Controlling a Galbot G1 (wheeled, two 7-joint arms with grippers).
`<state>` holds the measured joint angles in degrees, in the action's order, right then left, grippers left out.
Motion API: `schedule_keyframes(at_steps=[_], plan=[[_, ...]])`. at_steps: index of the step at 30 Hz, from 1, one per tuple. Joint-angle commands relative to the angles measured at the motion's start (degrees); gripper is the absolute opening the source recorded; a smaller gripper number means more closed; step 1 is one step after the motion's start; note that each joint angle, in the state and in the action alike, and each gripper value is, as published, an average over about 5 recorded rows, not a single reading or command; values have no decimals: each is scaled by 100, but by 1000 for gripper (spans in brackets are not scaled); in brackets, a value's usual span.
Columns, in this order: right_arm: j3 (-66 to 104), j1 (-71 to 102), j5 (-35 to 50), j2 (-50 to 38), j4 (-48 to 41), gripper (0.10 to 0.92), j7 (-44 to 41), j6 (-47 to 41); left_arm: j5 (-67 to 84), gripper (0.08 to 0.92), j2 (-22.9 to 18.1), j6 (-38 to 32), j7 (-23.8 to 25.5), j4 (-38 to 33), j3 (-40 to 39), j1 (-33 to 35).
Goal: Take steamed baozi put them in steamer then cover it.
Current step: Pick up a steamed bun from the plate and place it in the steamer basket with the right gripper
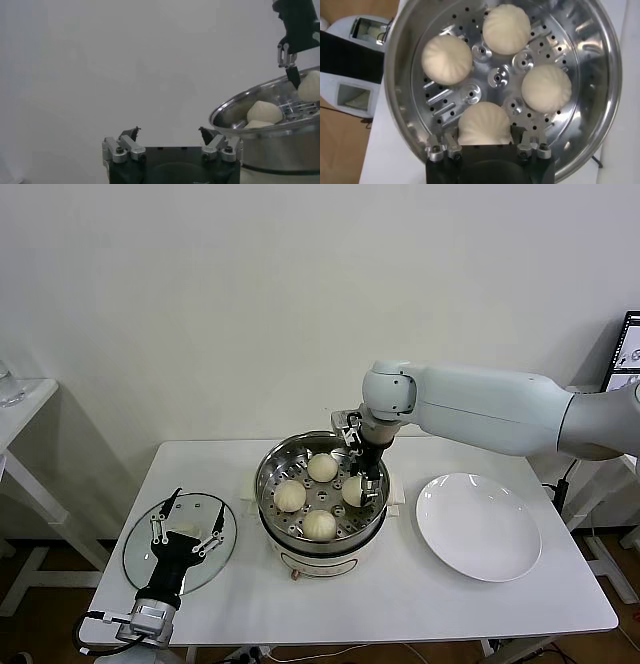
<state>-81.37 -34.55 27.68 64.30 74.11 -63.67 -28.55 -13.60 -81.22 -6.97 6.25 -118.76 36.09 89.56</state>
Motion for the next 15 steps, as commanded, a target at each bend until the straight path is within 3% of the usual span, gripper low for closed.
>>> schedule_keyframes(at_steps=[1, 15], plan=[[60, 170, -150, 59, -120, 704, -1, -10, 0, 823, -3, 2, -2, -1, 1, 9], [148, 260, -181, 222, -187, 715, 66, -12, -19, 823, -40, -18, -8, -38, -4, 51]])
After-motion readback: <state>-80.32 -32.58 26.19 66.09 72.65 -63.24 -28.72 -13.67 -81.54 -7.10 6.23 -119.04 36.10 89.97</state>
